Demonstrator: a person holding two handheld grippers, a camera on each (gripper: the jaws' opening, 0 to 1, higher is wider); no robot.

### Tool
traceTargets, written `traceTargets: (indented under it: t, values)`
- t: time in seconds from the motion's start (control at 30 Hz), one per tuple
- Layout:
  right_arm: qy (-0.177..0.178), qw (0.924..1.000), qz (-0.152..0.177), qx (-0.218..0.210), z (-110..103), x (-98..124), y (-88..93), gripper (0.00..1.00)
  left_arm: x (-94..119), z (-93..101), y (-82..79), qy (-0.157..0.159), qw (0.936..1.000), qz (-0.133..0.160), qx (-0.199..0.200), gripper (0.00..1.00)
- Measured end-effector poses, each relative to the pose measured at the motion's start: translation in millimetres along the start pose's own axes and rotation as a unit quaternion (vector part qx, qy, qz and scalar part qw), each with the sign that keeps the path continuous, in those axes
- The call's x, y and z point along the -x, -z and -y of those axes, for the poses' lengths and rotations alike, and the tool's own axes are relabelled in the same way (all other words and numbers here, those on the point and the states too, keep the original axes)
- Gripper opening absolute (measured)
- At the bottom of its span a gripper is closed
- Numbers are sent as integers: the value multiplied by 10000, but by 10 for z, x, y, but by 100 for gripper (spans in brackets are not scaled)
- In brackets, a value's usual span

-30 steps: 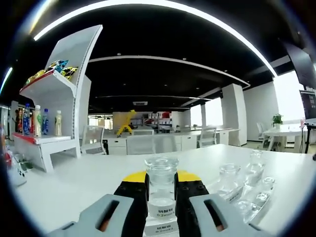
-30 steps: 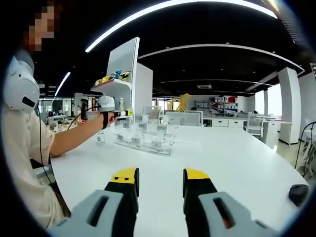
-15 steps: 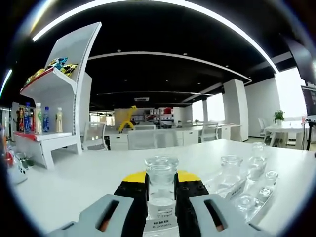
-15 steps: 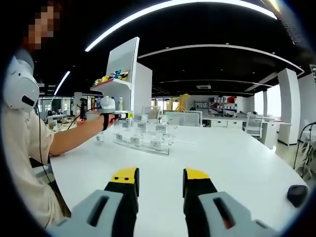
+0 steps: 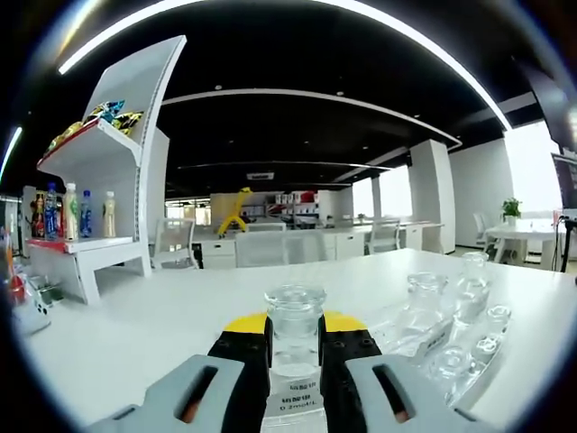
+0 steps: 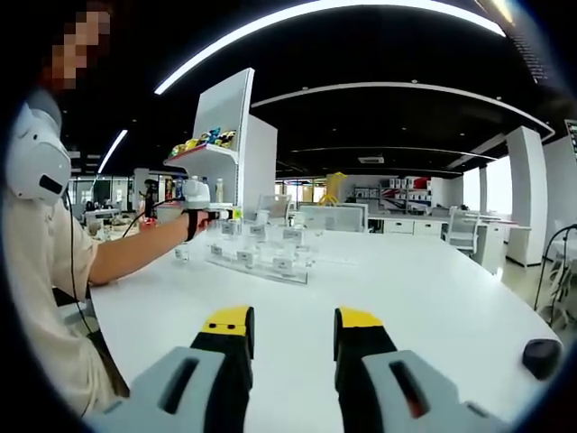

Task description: Identify the label on the chemical reagent bottle, grasp the chemical reagent bottle, and place it in the designated position on the reagent rack

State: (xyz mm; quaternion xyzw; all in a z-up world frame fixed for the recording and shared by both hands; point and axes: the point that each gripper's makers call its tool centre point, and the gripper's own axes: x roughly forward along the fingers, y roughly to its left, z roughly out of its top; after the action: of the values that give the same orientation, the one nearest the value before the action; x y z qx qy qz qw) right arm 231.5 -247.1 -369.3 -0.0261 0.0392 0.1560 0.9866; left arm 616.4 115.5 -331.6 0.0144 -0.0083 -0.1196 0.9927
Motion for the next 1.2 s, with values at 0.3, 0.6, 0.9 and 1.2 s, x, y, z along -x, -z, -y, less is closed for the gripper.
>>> traceTargets:
  t: [0.3, 0.6, 0.9, 1.2]
  values:
    - [31, 10000, 22, -15, 17, 7, -6, 35, 3, -12, 71, 38, 9999, -149, -48, 19]
    - [54, 10000, 39, -22, 19, 13, -18, 35, 8, 18, 79, 145, 9995, -285, -3, 20]
    - [43, 10000, 27, -35, 7, 0, 2, 35, 45, 0, 95, 119, 9988, -455, 99, 20]
    - [44, 10000, 19, -52, -5, -17, 17, 35, 69, -14, 111, 293, 9966, -735, 214, 20]
